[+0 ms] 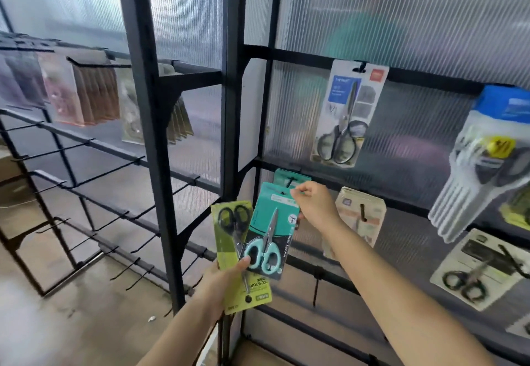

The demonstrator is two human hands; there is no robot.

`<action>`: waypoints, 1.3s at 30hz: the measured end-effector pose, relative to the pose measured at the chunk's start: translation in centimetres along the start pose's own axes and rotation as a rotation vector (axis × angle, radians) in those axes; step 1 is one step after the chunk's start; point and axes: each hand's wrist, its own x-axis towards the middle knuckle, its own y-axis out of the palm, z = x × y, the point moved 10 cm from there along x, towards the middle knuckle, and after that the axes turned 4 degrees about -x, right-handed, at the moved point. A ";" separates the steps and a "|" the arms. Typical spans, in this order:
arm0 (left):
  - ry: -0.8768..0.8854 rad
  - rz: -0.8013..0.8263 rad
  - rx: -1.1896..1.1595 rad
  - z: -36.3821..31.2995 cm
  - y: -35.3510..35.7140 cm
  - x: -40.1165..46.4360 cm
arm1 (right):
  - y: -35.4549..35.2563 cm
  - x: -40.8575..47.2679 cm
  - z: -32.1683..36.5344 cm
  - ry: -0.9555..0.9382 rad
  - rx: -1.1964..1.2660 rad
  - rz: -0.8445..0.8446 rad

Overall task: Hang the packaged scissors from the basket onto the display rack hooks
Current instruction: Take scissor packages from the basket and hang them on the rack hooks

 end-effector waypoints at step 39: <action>0.204 -0.249 0.642 -2.8 -1.3 -5.8 | 0.1 -7.5 4.3 -0.462 -0.604 0.023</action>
